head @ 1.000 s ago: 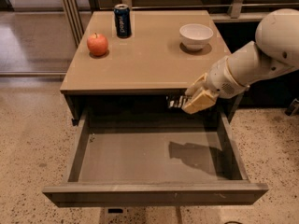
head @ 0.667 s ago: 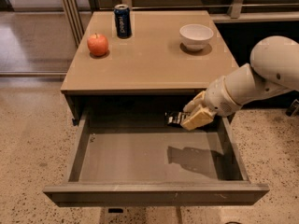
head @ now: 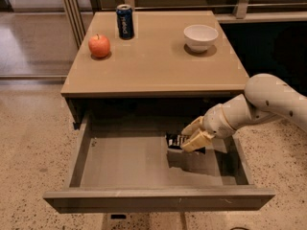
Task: Place rxbar chocolate into top drawer
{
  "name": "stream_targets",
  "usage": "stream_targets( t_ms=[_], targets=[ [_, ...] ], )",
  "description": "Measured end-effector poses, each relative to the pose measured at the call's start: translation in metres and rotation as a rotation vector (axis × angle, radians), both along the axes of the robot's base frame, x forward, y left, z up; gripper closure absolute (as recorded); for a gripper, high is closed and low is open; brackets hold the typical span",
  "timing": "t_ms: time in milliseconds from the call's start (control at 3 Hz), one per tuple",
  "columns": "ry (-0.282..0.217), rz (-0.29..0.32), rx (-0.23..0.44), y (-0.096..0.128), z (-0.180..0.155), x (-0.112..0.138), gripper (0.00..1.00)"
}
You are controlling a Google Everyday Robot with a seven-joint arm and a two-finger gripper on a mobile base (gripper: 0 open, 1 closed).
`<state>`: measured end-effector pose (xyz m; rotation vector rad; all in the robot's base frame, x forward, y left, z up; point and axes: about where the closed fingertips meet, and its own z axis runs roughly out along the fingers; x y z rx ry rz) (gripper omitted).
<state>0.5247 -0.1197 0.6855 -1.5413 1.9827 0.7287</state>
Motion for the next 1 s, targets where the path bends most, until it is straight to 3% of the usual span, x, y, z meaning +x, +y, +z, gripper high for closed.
stream_targets(
  t_ms=[333,1000],
  targets=[
    [-0.002,-0.003,0.002,0.002,-0.004,0.000,1.00],
    [-0.087,0.013,0.003,0.018,-0.047,0.009,1.00]
  ],
)
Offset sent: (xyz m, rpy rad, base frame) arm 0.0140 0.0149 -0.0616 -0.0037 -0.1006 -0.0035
